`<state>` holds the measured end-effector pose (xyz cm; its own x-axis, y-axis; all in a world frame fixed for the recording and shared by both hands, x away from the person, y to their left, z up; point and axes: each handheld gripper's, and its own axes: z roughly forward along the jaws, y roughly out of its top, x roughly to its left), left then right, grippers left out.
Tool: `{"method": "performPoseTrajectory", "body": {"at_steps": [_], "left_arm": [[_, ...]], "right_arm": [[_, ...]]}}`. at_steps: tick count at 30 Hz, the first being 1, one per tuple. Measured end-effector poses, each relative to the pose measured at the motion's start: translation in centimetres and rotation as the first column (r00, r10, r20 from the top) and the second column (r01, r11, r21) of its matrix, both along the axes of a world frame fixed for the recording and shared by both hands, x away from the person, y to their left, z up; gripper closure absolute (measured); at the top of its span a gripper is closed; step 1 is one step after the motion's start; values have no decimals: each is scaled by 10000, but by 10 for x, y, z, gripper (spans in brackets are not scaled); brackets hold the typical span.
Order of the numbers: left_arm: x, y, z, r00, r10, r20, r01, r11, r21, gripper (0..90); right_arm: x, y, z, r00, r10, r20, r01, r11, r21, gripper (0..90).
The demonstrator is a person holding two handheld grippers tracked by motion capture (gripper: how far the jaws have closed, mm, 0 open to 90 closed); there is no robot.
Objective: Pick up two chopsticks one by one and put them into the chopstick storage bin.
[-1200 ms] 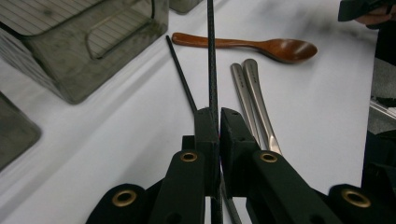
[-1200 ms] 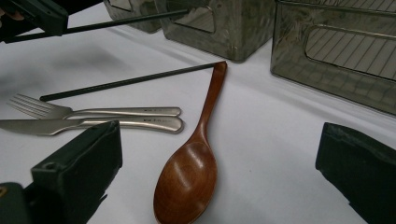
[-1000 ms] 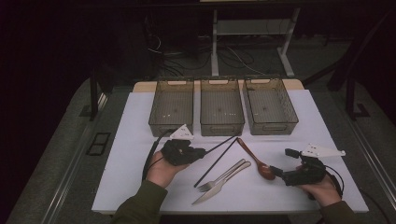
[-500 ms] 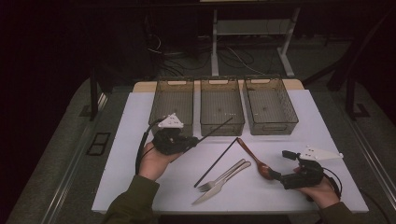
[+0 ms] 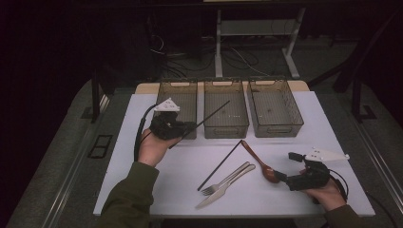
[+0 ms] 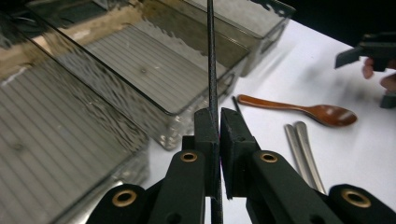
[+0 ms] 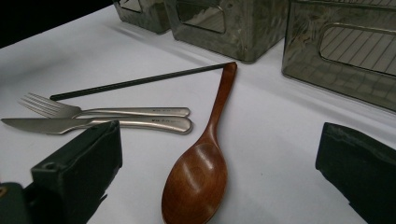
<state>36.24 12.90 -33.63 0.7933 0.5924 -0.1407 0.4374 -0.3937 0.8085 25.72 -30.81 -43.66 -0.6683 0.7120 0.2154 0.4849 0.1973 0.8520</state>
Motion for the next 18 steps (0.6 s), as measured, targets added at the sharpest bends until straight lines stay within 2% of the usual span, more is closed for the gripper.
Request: {"method": "performPoseTrajectory", "body": {"at_steps": [7,10,13,17,18], "left_arm": [[16,1,8,9991,354,215,-355,9994,55,853],[26,2,9,9982,460,374,-471,9985,289,854],[37,5,8,9968,706,368,-721,9966,405,854],[50,7,6,9954,916,273,-924,9953,295,854],[53,7,5,9951,947,281,-958,9945,416,854]], "right_arm": [[0,0,0,10000,-21,27,21,10000,-15,0],[0,0,0,10000,-11,62,11,10000,7,0],[0,0,1,10000,-33,76,33,10000,16,0],[0,-1,1,10000,-40,72,40,10000,20,0],[0,-1,1,10000,-40,72,40,10000,20,0]]}}
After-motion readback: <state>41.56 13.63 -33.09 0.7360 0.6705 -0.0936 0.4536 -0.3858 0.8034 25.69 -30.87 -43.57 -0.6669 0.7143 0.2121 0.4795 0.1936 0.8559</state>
